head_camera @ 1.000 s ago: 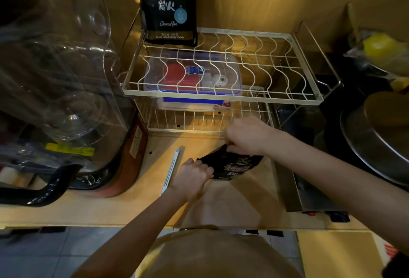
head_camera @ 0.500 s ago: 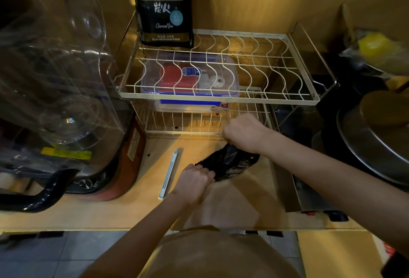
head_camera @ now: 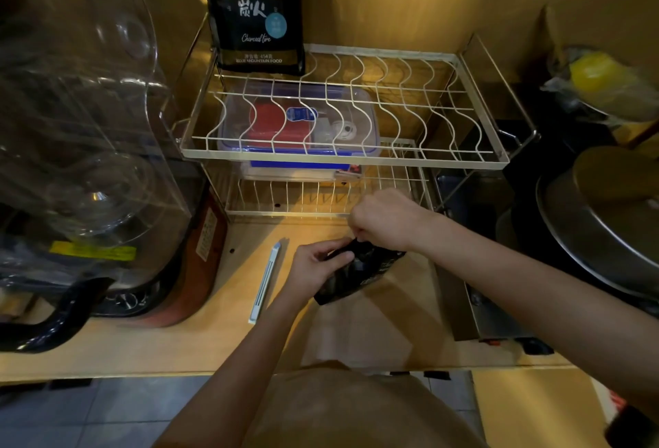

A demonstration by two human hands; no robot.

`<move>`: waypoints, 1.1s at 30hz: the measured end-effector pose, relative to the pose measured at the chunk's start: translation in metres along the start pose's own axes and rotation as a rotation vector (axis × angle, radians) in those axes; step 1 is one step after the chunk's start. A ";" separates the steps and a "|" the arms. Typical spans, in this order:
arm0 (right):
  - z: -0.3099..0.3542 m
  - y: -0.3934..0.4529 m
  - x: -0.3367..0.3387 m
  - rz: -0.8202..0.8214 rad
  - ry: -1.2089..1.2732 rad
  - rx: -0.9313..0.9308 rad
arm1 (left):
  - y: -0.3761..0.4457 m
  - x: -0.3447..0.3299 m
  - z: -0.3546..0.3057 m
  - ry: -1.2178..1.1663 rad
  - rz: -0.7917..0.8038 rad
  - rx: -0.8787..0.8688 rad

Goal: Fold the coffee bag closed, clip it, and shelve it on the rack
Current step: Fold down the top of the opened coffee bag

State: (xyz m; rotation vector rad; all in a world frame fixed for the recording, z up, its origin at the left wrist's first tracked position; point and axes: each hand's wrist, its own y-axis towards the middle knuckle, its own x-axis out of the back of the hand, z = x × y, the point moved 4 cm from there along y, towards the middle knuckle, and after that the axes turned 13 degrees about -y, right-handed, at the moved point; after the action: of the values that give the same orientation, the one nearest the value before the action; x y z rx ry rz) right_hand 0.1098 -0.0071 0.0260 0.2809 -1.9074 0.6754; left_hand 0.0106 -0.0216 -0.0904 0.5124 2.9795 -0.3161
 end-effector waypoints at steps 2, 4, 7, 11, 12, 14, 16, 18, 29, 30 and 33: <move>0.000 0.000 0.000 0.010 0.013 -0.002 | 0.002 0.004 0.007 -0.085 -0.045 0.037; 0.001 0.000 0.001 0.036 0.016 -0.005 | 0.006 0.006 0.011 -0.110 -0.068 0.063; -0.002 -0.001 0.004 0.121 -0.016 -0.026 | 0.010 0.007 0.012 -0.153 -0.071 0.092; -0.010 -0.003 0.012 0.119 -0.041 -0.075 | 0.014 0.017 0.020 -0.175 -0.077 0.125; -0.011 -0.002 0.013 0.120 -0.029 -0.084 | 0.015 0.019 0.022 -0.161 -0.082 0.136; -0.009 0.001 0.014 0.131 -0.013 -0.092 | 0.016 0.024 0.021 -0.097 -0.082 0.130; -0.008 0.002 0.013 0.133 0.014 -0.100 | 0.013 0.023 0.015 -0.099 -0.015 0.129; -0.010 0.004 0.012 0.124 0.050 -0.109 | 0.007 0.015 0.009 -0.135 0.130 0.134; -0.016 0.003 0.006 0.077 0.300 -0.015 | -0.004 0.012 0.016 0.104 -0.015 -0.077; -0.016 0.002 0.004 0.061 0.272 -0.009 | -0.004 0.012 0.016 0.107 -0.013 -0.073; -0.017 0.001 0.006 -0.001 0.232 0.004 | -0.002 0.012 0.016 0.104 -0.001 -0.082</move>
State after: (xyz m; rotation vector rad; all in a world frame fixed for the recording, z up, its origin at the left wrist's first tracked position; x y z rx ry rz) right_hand 0.1200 0.0036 0.0360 0.1969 -1.6848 0.6810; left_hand -0.0002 -0.0228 -0.1074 0.5345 3.0776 -0.1708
